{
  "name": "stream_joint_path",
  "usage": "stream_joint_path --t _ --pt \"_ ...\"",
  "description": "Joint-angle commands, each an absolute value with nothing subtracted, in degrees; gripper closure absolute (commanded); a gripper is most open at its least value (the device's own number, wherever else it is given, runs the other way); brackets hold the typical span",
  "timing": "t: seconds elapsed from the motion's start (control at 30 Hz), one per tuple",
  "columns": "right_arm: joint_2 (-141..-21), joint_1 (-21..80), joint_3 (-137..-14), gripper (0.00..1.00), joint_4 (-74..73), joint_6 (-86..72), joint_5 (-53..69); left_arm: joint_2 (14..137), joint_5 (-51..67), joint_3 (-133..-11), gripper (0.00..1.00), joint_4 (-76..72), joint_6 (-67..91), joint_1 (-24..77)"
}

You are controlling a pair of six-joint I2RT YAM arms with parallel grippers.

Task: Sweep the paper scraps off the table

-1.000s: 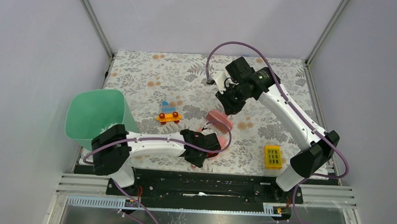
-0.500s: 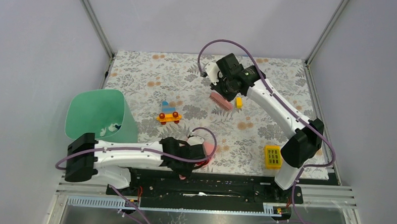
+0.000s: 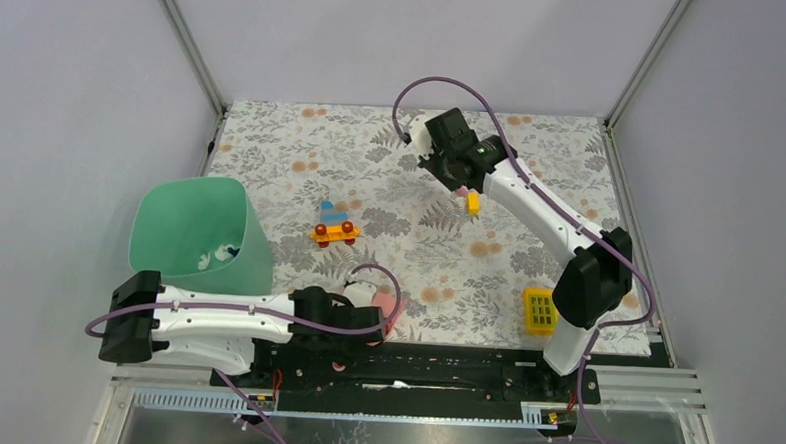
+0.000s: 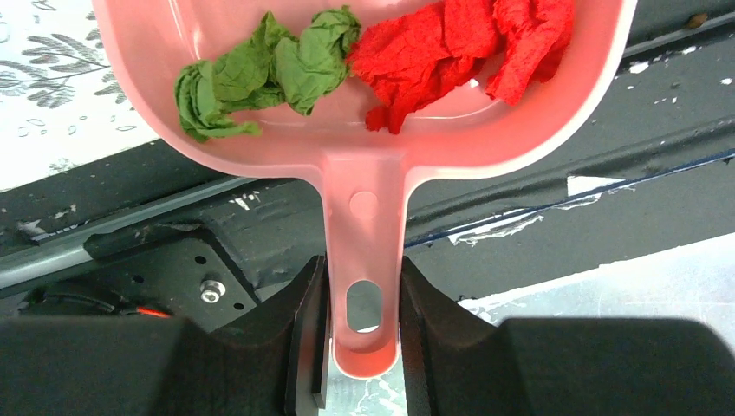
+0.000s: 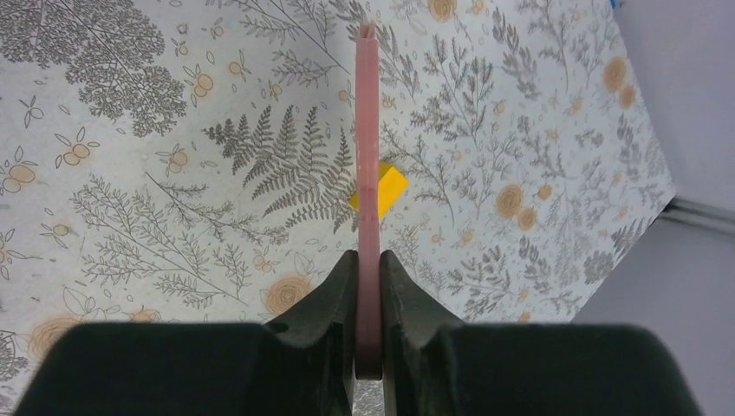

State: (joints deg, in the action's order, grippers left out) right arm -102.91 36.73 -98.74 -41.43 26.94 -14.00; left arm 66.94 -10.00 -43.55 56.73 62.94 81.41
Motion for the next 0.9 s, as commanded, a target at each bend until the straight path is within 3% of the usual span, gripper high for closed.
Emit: stream_joint_path --t 0.0,0.2,0.47,0.67,0.77,0.87 --pt "-95.91 32.87 -95.09 1.00 -38.89 19.38 -9.54 65.02 -15.14 -48.71 1.00 60.31 64.51 81.65" --pt "-84.12 25.33 -82.88 1.00 -41.29 12.42 13.21 68.35 -22.26 -57.24 1.00 64.09 61.71 81.25" --pt "-69.19 22.83 -59.56 1.00 -34.10 8.07 24.01 65.24 -31.99 -61.14 1.00 56.29 61.60 76.23" --pt "-68.47 21.41 -51.63 1.00 -29.19 8.01 38.64 61.88 -35.22 -64.77 1.00 52.30 56.22 69.84" --pt "-71.30 21.35 -51.43 1.00 -30.24 11.06 50.55 62.30 -36.84 -68.11 1.00 53.08 53.91 68.77" --pt "-73.48 21.30 -52.95 1.00 -33.24 14.13 54.26 61.36 -38.74 -70.45 1.00 53.34 53.61 68.11"
